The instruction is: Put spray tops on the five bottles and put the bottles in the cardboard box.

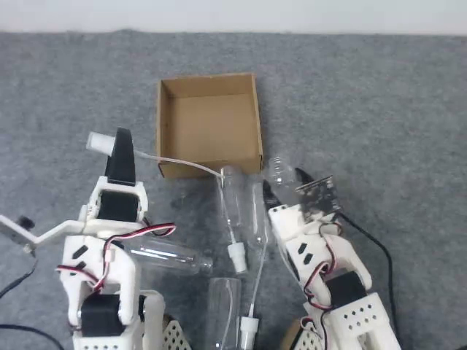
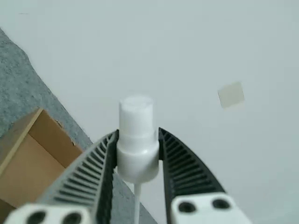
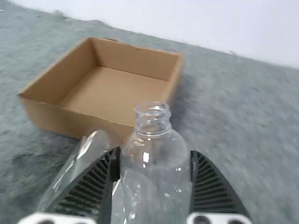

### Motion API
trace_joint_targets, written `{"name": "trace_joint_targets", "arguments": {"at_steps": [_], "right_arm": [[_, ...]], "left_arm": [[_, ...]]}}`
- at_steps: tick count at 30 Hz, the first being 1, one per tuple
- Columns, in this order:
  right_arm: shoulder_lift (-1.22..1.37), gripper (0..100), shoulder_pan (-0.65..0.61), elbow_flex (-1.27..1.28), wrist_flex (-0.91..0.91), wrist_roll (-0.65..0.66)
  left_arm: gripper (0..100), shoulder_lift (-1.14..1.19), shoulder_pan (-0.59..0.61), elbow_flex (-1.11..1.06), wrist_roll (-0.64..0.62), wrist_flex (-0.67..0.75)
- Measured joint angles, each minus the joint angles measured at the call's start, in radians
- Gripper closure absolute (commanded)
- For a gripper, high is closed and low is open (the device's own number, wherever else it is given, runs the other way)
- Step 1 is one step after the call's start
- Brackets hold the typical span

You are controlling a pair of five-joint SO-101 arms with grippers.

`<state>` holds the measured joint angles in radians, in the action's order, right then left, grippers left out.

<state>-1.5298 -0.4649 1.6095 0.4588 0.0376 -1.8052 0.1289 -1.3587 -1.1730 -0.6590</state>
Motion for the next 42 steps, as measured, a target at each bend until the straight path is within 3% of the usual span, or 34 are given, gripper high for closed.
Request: {"name": "trace_joint_targets", "arguments": {"at_steps": [9,29,39,42], "right_arm": [[-0.002,90.9,-0.100,0.025,-0.006,0.120],[-0.002,90.9,-0.109,0.052,-0.060,0.213],[-0.002,90.9,-0.150,0.054,-0.078,0.287],[-0.002,90.9,-0.153,0.054,-0.078,0.287]], "left_arm": [[99,0.000,0.000,0.000,-0.017,0.000],[99,0.000,-0.043,0.000,0.044,0.006],[99,0.000,-0.048,-0.213,0.150,0.328],[99,0.000,-0.058,-0.235,0.164,0.367]]}}
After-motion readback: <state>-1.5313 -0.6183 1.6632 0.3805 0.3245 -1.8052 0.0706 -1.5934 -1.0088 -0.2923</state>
